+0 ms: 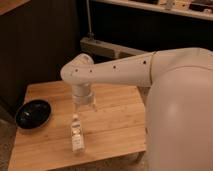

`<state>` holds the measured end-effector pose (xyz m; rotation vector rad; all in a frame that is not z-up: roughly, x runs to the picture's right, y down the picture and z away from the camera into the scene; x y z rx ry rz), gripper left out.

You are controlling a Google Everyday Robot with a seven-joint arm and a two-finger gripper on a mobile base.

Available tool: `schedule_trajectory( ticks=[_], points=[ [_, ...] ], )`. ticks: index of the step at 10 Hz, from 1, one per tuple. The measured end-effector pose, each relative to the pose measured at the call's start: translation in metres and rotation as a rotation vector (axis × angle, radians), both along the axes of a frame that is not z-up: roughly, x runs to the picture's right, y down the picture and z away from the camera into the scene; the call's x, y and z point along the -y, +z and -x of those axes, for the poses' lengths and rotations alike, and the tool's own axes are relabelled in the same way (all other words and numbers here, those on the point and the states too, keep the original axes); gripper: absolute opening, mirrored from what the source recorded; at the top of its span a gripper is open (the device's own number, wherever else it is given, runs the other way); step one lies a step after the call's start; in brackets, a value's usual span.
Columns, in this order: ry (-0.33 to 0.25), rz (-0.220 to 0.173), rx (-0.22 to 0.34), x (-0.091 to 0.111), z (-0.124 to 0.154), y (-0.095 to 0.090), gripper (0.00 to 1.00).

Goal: Place the bottle in the ceramic bowl

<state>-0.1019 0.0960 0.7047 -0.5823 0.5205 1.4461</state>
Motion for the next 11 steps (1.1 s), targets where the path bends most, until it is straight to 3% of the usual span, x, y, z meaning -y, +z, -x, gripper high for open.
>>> schedule_trajectory(
  ticks=[7, 11],
  points=[
    [0.001, 0.001, 0.0, 0.0, 0.0, 0.0, 0.65],
    [0.017, 0.043, 0.053, -0.019, 0.01, 0.007, 0.65]
  ],
)
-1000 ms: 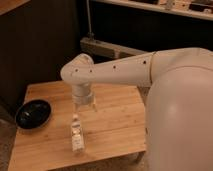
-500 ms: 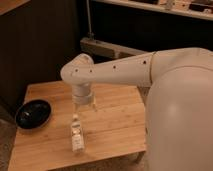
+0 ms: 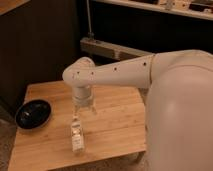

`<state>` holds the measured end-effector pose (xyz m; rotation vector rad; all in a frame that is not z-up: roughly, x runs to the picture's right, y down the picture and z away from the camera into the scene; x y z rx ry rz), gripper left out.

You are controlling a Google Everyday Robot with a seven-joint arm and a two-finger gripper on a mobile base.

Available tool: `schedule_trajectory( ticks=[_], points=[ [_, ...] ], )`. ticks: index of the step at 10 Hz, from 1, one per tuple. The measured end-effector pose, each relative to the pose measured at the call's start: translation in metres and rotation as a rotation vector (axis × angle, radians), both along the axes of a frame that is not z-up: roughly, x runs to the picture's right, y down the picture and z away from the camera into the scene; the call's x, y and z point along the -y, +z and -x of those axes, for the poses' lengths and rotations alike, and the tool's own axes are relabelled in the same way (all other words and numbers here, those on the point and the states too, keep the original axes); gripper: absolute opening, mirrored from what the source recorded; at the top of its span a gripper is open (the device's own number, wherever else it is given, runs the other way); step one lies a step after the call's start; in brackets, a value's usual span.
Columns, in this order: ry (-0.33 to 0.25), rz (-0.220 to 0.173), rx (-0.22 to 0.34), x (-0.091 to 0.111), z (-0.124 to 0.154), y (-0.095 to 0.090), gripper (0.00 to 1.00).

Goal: Place the bottle in the ceramic bowl

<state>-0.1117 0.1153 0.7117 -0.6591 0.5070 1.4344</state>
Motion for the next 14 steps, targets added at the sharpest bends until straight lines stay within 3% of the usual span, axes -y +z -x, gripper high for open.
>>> schedule_trajectory(
  ticks=[5, 8, 10, 14],
  points=[
    [0.026, 0.069, 0.089, -0.026, 0.016, -0.001, 0.65],
    [0.009, 0.112, 0.12, -0.047, 0.03, 0.003, 0.65],
    [-0.002, 0.116, 0.115, -0.061, 0.035, 0.009, 0.65],
    [-0.026, 0.087, 0.095, -0.072, 0.039, 0.018, 0.65]
  ],
)
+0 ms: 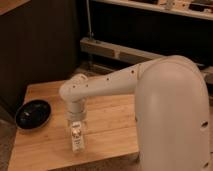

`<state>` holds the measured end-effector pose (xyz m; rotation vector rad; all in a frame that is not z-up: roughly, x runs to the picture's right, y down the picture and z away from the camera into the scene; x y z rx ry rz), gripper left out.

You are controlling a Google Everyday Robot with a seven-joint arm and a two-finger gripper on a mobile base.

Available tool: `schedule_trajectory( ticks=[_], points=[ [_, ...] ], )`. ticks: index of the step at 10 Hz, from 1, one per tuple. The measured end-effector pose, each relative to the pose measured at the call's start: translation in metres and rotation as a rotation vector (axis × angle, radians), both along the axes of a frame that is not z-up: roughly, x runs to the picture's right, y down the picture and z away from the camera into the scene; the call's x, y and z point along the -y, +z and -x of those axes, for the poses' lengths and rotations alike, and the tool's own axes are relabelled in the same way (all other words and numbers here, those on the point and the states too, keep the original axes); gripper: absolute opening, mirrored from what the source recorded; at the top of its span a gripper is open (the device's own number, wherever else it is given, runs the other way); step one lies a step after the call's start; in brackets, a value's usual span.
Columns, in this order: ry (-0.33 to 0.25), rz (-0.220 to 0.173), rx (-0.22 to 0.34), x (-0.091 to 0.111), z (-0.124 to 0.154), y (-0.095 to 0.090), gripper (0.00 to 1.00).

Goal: Place the bottle in the ceramic bowl

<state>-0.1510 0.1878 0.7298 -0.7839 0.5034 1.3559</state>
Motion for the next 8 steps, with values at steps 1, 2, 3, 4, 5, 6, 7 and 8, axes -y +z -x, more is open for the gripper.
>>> schedule_trajectory(
  ticks=[1, 2, 3, 4, 5, 6, 7, 8],
  points=[
    [-0.006, -0.009, -0.009, -0.0017, 0.0005, 0.0031, 0.65],
    [-0.01, -0.014, -0.02, -0.0028, 0.0017, 0.0063, 0.65],
    [-0.016, -0.014, -0.021, -0.0041, 0.0038, 0.0063, 0.65],
    [-0.016, -0.013, -0.026, -0.0038, 0.001, 0.007, 0.65],
    [-0.017, -0.012, -0.028, -0.0039, 0.0005, 0.0071, 0.65],
    [-0.019, -0.012, -0.025, -0.0045, 0.0021, 0.0067, 0.65],
    [-0.016, -0.011, -0.028, -0.0042, 0.0006, 0.0074, 0.65],
    [-0.015, 0.0, -0.027, -0.0066, 0.0004, 0.0086, 0.65]
  ],
)
